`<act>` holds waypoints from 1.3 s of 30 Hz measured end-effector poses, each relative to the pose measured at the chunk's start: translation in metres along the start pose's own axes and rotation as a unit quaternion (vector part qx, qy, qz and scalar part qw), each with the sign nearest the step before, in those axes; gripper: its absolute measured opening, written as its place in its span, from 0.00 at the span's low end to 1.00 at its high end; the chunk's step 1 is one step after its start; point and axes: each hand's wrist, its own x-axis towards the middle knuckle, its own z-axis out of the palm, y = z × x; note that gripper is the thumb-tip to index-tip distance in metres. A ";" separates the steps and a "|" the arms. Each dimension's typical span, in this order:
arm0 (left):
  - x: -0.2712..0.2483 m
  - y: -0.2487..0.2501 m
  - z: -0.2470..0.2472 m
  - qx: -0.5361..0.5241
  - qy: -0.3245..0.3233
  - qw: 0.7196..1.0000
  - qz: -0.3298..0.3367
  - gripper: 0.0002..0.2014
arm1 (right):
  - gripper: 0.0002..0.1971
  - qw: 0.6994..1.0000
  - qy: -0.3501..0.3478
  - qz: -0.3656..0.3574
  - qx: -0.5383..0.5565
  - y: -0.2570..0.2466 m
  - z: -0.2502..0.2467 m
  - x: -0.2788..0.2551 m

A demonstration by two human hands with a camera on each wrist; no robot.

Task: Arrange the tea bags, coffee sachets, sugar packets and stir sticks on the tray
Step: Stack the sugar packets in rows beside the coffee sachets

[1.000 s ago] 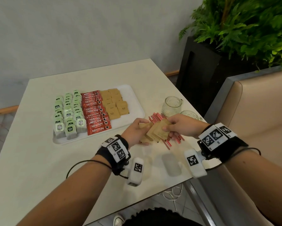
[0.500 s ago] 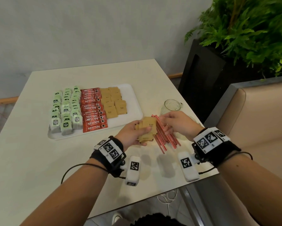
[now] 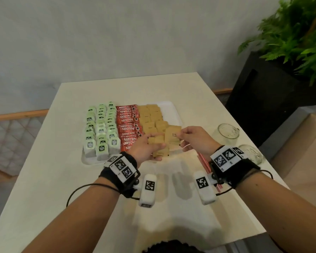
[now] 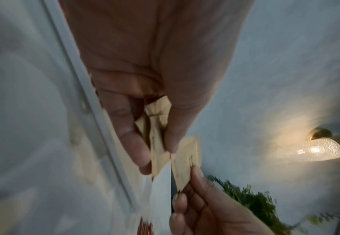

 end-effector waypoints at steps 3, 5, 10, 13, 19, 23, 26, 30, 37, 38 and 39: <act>0.009 0.011 -0.038 -0.018 0.064 0.998 0.001 0.20 | 0.05 0.999 0.000 0.013 -0.050 -0.001 0.026 0.025; 0.012 0.019 -0.059 -0.032 0.100 0.994 -0.003 0.19 | 0.06 0.991 -0.007 0.026 -0.128 0.003 0.041 0.038; 0.019 0.033 -0.091 -0.041 0.109 0.993 0.000 0.18 | 0.12 0.970 0.004 0.041 -0.241 0.011 0.062 0.060; 0.023 0.034 -0.097 -0.038 0.097 0.995 0.000 0.19 | 0.11 0.969 0.013 0.045 -0.243 0.010 0.066 0.065; 0.021 0.027 -0.095 -0.064 0.062 0.996 -0.017 0.17 | 0.09 0.969 0.029 0.029 -0.244 0.006 0.070 0.063; 0.019 0.022 -0.087 -0.063 0.045 0.997 -0.021 0.15 | 0.06 0.972 0.052 -0.050 -0.224 -0.001 0.064 0.055; 0.018 0.021 -0.075 -0.055 0.034 0.998 -0.021 0.16 | 0.10 0.987 0.029 -0.061 -0.145 -0.009 0.065 0.051; 0.019 0.021 -0.058 -0.020 0.029 0.999 0.011 0.20 | 0.13 0.994 -0.043 -0.048 -0.084 -0.016 0.061 0.046; 0.020 0.039 -0.047 -0.002 0.036 0.998 0.043 0.19 | 0.05 0.998 -0.009 -0.066 0.006 -0.017 0.034 0.054; 0.019 0.039 -0.049 -0.008 0.045 0.998 0.046 0.20 | 0.06 0.998 0.008 -0.063 -0.007 -0.011 0.029 0.057; 0.018 0.038 -0.051 -0.014 0.051 0.997 0.050 0.21 | 0.07 0.998 0.019 -0.054 -0.035 -0.005 0.024 0.060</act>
